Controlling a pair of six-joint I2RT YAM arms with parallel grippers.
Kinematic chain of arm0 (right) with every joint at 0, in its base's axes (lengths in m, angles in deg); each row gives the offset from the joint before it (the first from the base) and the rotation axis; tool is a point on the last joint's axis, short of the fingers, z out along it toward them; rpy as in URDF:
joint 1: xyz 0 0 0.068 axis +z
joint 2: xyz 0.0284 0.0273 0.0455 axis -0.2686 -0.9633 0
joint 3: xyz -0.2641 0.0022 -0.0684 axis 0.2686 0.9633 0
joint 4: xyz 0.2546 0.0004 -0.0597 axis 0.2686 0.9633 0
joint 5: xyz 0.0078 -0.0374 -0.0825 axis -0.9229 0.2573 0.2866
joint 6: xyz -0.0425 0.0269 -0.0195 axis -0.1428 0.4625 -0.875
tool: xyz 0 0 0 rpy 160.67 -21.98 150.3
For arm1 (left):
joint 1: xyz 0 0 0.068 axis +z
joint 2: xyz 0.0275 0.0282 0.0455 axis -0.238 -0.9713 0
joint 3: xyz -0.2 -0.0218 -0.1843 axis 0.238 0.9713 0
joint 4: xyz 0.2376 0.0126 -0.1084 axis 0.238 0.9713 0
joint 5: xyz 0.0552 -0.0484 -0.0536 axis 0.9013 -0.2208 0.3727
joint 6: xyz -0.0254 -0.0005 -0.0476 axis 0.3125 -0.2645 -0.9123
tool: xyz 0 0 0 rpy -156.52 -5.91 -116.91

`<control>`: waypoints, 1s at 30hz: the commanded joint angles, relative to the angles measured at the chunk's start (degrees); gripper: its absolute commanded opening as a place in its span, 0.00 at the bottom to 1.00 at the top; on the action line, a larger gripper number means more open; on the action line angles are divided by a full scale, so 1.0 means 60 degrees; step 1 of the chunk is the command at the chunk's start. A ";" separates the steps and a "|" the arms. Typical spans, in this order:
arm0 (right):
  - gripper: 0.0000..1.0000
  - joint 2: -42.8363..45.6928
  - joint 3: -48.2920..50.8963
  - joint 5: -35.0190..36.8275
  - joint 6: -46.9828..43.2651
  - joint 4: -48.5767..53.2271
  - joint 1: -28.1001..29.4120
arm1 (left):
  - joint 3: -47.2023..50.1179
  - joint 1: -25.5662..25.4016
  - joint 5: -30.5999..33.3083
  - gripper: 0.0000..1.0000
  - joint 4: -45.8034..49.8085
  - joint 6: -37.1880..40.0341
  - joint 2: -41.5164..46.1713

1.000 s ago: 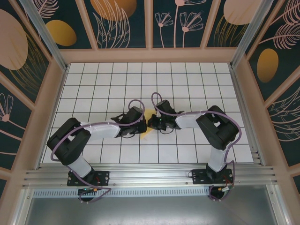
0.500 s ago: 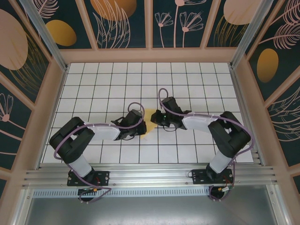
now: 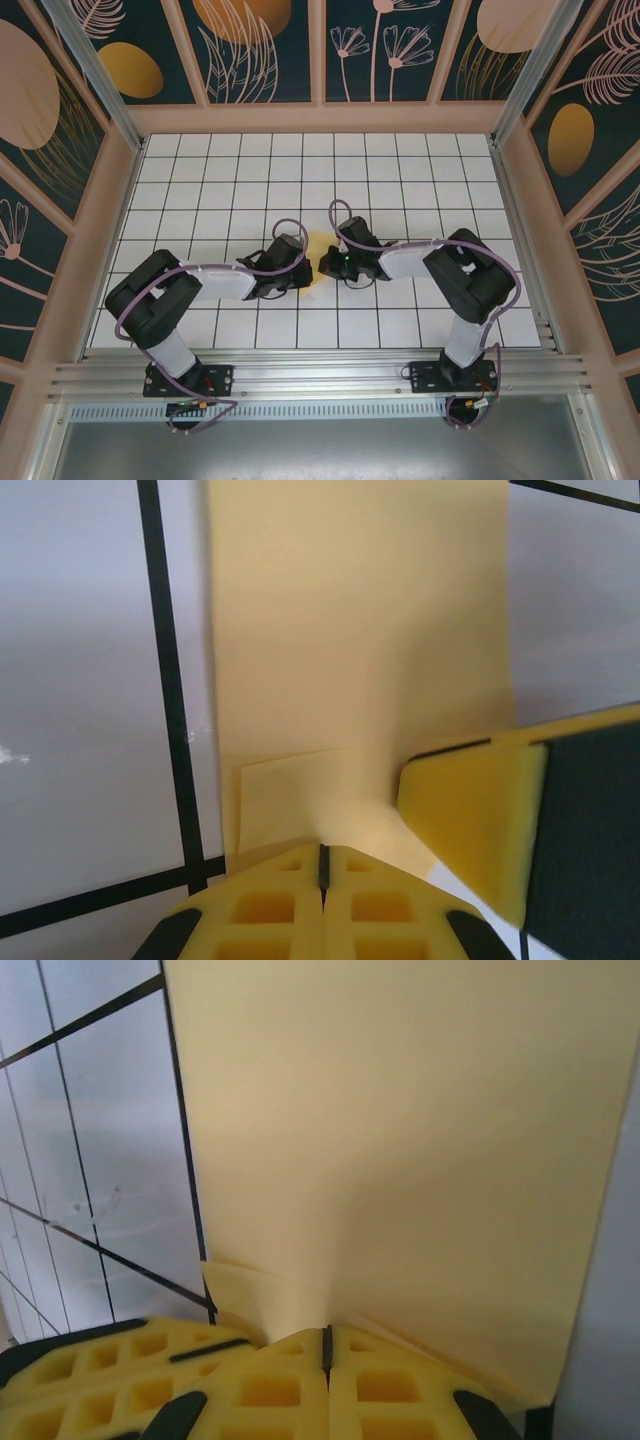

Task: Fold a paper plane with a square sheet of paper (pick it up from the middle)
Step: Third fold the triangle at the center of the table.

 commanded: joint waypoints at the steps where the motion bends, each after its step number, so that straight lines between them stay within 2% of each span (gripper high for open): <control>1: 0.05 -0.0392 -0.0511 0.0766 -0.0250 0.0781 0.0013 | 0.0439 0.0078 0.0149 0.00 0.0978 0.0169 -0.0257; 15: 0.06 0.0144 0.0261 0.0794 -0.0405 0.0646 -0.0772 | 0.1037 0.0078 0.0213 0.00 0.0820 0.0229 -0.0214; 30: 0.10 0.0631 -0.0189 0.0693 -0.1009 0.1088 -0.1275 | 0.0705 0.0078 0.0007 0.00 0.0924 0.0754 0.0063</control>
